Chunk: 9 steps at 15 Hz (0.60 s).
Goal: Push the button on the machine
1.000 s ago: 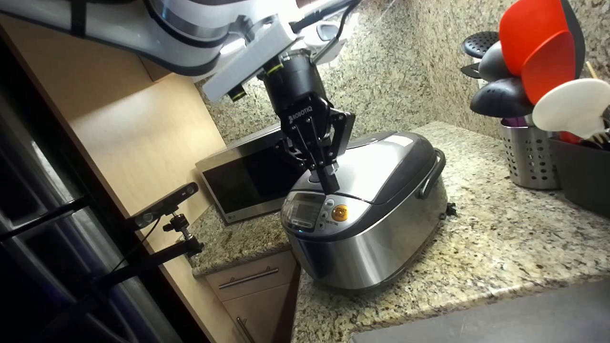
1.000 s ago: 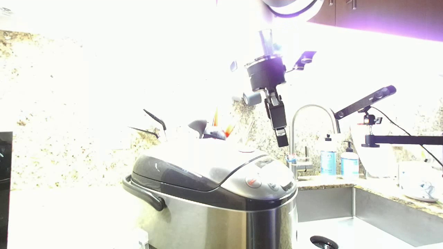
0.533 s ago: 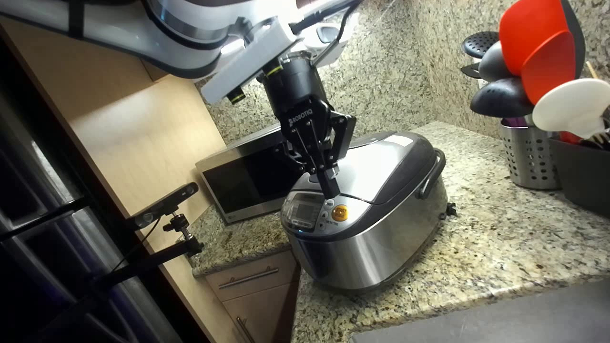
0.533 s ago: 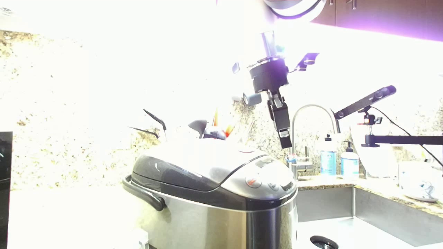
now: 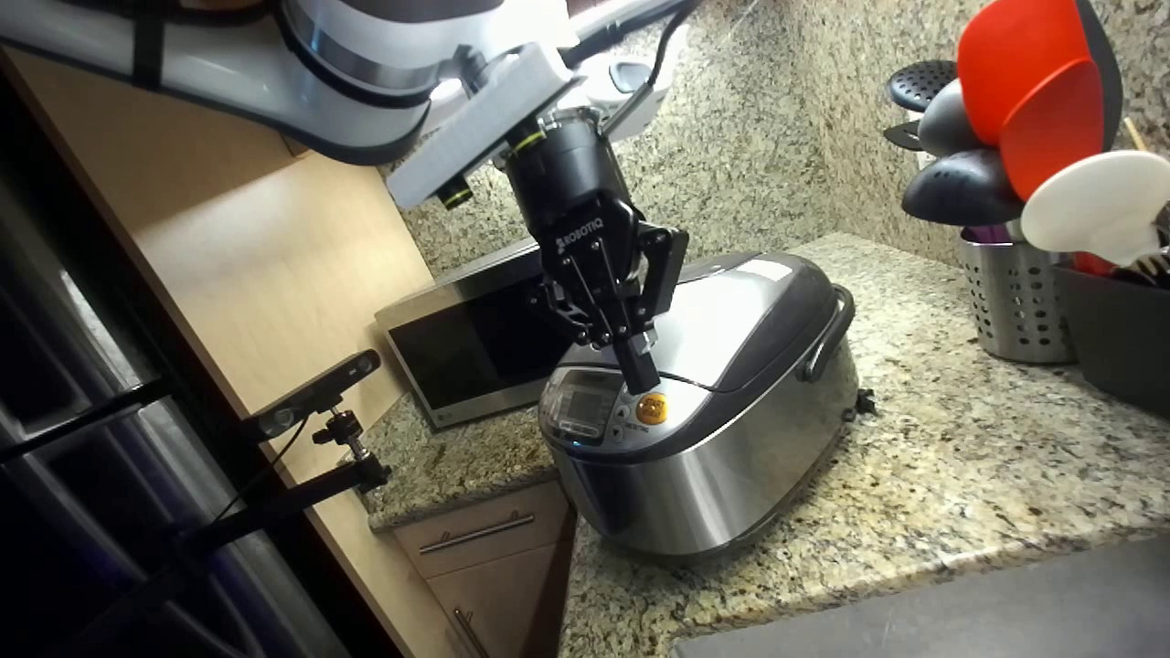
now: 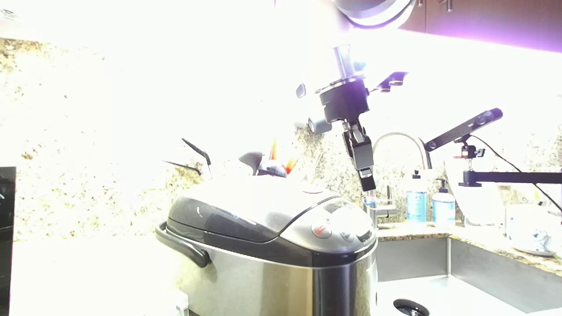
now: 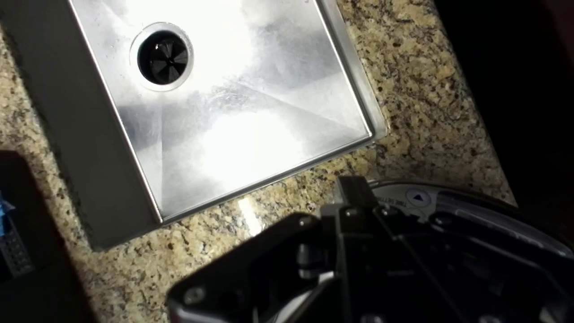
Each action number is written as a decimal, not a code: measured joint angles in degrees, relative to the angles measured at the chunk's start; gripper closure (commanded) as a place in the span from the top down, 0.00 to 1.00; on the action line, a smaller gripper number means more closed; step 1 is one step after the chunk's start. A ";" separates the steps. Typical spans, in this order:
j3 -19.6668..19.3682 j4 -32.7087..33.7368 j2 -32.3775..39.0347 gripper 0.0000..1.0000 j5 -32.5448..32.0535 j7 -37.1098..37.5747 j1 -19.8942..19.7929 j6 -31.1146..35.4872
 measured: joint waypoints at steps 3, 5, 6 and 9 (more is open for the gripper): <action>0.06 -0.05 0.04 0.00 -0.89 0.00 0.09 -0.04; 0.15 -0.05 0.01 0.00 -1.48 0.00 0.15 -0.04; 0.19 -0.05 -0.07 0.00 -1.80 0.00 0.24 -0.04; 0.25 -0.62 -1.24 0.00 -3.83 0.32 1.20 -0.04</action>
